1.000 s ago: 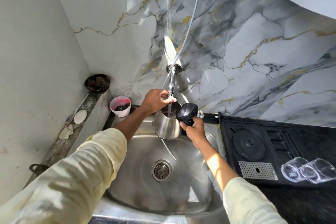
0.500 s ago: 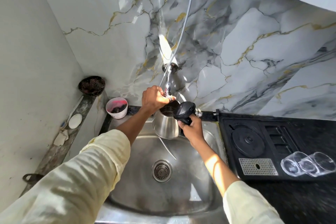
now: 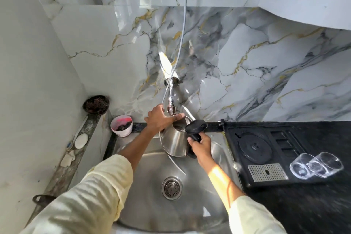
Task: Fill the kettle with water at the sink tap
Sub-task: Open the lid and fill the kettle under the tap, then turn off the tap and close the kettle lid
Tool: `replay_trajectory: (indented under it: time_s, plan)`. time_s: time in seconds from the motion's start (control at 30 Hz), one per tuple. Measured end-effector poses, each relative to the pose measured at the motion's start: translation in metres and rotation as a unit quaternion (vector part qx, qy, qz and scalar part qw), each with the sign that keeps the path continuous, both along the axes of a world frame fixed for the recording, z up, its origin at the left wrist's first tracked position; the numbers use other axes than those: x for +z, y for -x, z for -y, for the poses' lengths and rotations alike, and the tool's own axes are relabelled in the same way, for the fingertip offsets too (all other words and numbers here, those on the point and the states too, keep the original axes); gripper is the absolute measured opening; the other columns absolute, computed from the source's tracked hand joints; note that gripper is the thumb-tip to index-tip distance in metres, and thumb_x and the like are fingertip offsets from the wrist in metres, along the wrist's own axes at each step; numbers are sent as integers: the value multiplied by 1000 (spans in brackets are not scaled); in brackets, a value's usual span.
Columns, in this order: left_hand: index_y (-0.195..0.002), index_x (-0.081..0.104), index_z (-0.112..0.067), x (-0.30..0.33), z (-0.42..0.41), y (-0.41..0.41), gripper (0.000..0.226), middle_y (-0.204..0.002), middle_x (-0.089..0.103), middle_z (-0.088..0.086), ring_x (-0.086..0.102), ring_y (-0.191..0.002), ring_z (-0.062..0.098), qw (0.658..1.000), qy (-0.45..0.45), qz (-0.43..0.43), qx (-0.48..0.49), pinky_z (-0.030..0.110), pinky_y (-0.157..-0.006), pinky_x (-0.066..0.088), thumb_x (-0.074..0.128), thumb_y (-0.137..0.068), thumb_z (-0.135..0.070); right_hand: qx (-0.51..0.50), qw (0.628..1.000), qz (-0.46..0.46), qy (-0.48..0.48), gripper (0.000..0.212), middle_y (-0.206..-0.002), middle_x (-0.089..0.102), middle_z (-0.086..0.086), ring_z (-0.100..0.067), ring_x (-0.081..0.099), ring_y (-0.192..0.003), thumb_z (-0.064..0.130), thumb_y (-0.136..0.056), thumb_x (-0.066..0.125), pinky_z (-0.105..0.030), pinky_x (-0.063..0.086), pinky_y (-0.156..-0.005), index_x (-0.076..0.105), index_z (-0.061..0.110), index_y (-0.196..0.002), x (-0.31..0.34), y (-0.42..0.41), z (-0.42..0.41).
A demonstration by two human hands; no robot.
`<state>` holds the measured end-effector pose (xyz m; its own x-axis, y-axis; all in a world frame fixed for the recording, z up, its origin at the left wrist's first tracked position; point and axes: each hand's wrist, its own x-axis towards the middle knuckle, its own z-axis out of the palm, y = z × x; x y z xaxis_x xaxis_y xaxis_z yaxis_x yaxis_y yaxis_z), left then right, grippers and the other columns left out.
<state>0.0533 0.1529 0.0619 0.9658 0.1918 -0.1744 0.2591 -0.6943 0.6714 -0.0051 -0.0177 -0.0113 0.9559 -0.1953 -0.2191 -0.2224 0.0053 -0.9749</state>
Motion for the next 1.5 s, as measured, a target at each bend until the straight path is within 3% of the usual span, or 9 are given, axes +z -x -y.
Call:
replay_trajectory:
  time_s: [0.2, 0.4, 0.57, 0.77, 0.87, 1.1, 1.2, 1.3, 1.5]
  plan:
    - [-169, -7, -19, -62, -23, 75, 150, -178, 2, 8, 8, -165, 28, 980, 110, -107, -128, 49, -133, 16, 101, -66, -31, 56, 998, 14, 17, 40, -99, 73, -1, -18, 67, -95, -14, -88, 66, -44, 51, -99, 65, 23, -105, 4, 31, 33]
    - [-158, 31, -36, -99, -4, 112, 129, -147, 64, 5, 61, -136, 30, 906, 374, -90, -177, 42, -99, 60, 93, -58, 16, 157, 972, 83, 156, 89, -112, 70, 9, -25, 70, -113, 6, -83, 75, -47, 53, -104, 24, 53, -139, 28, 63, 62]
    - [-162, 31, -34, -94, 9, 112, 136, -150, 62, 6, 59, -139, 30, 898, 383, -98, -194, 57, -114, 50, 98, -52, 9, 312, 840, 120, 427, 111, -154, 50, -12, -33, 65, -122, 14, -90, 75, -50, 54, -101, 0, 71, -149, 72, 77, 86]
    - [-159, 35, -34, -79, 22, 106, 130, -150, 60, 1, 57, -140, 24, 899, 341, -92, -258, 54, -118, 47, 98, -55, 12, 356, 776, 81, 514, 124, -99, 68, -5, -20, 62, -71, -3, -74, 79, -35, 49, -57, 7, 60, -153, 99, 75, 96]
    - [-161, 32, -32, -74, 38, 107, 132, -153, 57, 2, 55, -142, 24, 896, 350, -86, -260, 56, -120, 44, 99, -54, 7, 322, 781, 91, 527, 114, -68, 48, 8, -12, 52, -56, -8, -71, 71, -38, 47, -54, 19, 55, -150, 101, 70, 107]
    - [-164, 22, -33, -66, 75, 97, 142, -156, 49, 1, 50, -144, 25, 900, 337, -79, -266, 55, -121, 43, 104, -49, -19, 282, 810, 107, 503, 102, -143, 58, -7, -33, 55, -133, 7, -83, 74, -55, 46, -105, 19, 63, -149, 100, 71, 142]
    - [-168, -3, -36, -54, 89, 85, 147, -176, 21, 2, 27, -160, 23, 893, 286, -106, -330, 47, -130, 28, 99, -63, -45, 217, 851, 129, 461, 102, -149, 56, 5, -26, 58, -130, 5, -79, 80, -45, 47, -98, 25, 60, -145, 109, 63, 169]
    - [-167, -18, -31, -42, 104, 69, 128, -179, -12, 2, -10, -164, 23, 929, 49, -26, -367, 52, -133, 3, 70, -83, -73, 160, 864, 129, 460, 99, -144, 59, 6, -28, 63, -119, 5, -78, 83, -41, 46, -91, 26, 54, -143, 115, 51, 203]
    - [-169, -8, -22, -32, 137, 49, 95, -178, -9, 10, -17, -163, 33, 876, -264, 164, -368, 54, -132, -11, 31, -99, -74, 102, 860, 73, 495, 88, -154, 53, -5, -34, 51, -139, 14, -84, 79, -45, 42, -108, 29, 33, -154, 100, 24, 280]
